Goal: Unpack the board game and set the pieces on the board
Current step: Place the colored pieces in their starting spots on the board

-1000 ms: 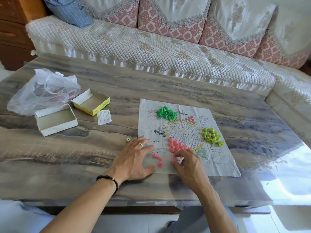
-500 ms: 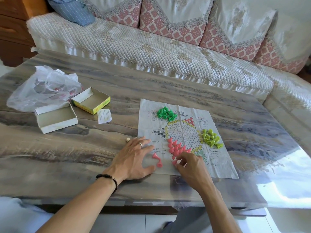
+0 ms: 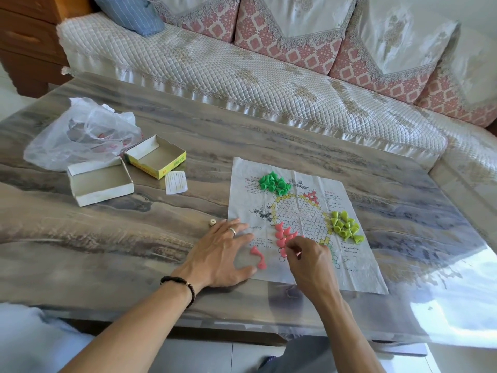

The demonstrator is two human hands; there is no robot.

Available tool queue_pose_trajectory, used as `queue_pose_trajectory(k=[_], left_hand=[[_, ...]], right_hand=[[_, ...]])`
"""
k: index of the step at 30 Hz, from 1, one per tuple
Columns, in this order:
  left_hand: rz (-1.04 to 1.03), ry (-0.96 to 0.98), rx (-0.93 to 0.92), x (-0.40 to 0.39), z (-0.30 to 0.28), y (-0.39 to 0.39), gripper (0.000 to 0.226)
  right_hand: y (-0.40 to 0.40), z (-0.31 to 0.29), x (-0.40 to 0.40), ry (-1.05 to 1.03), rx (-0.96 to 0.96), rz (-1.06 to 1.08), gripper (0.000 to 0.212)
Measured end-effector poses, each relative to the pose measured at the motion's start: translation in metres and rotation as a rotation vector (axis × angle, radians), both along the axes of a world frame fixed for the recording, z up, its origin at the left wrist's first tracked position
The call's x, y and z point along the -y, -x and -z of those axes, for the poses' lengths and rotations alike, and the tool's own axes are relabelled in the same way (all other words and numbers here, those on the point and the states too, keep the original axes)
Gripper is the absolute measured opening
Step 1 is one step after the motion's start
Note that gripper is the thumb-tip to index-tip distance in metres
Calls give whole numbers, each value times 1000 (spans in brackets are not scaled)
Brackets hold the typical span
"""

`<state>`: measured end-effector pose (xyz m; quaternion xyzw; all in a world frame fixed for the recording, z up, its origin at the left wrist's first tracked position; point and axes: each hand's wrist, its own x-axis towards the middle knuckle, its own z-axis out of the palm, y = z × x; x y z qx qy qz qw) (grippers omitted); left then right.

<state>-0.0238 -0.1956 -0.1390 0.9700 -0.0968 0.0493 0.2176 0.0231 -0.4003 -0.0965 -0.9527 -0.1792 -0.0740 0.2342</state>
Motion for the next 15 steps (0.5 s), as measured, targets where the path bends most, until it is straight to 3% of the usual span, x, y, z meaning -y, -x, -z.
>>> queue_pose_trajectory(k=[15], left_hand=[[-8, 0, -3, 0, 2, -1, 80]], right_hand=[[3, 1, -9, 10, 131, -62, 8]])
